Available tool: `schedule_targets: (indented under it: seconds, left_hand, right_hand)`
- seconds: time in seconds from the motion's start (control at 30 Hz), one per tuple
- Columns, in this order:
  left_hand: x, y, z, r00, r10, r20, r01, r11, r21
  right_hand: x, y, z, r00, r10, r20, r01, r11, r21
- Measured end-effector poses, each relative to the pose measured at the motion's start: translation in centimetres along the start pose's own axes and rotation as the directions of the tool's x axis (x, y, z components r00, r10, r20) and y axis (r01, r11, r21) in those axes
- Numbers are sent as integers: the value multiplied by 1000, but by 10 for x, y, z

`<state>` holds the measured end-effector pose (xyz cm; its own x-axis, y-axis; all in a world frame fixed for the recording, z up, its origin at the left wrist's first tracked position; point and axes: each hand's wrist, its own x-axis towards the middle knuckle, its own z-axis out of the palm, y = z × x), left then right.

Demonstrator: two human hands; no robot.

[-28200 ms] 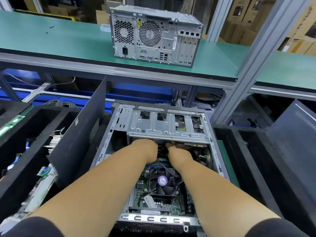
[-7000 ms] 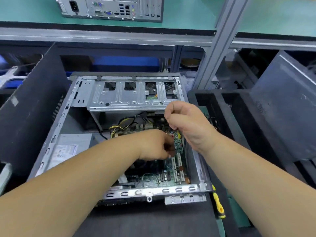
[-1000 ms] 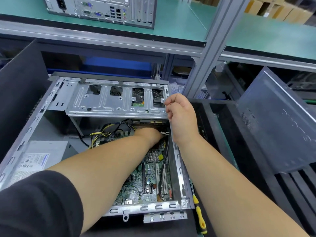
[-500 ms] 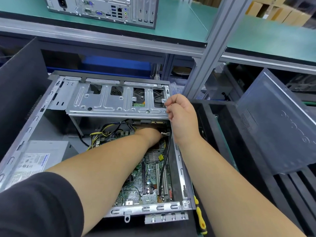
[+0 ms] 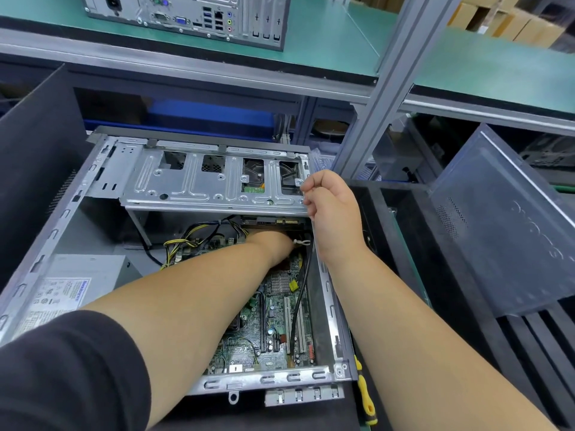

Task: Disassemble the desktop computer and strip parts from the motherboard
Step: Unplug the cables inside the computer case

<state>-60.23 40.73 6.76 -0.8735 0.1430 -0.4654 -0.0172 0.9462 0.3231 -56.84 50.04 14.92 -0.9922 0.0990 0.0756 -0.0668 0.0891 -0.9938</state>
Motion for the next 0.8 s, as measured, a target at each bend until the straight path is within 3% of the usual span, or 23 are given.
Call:
schedule_targets:
  seconds: [0.8]
  left_hand:
    - [-6,3,1,998,-41,-39,41,999,13]
  right_hand:
    - [-2,-2,0,1000,21,-10,-21,999,-35]
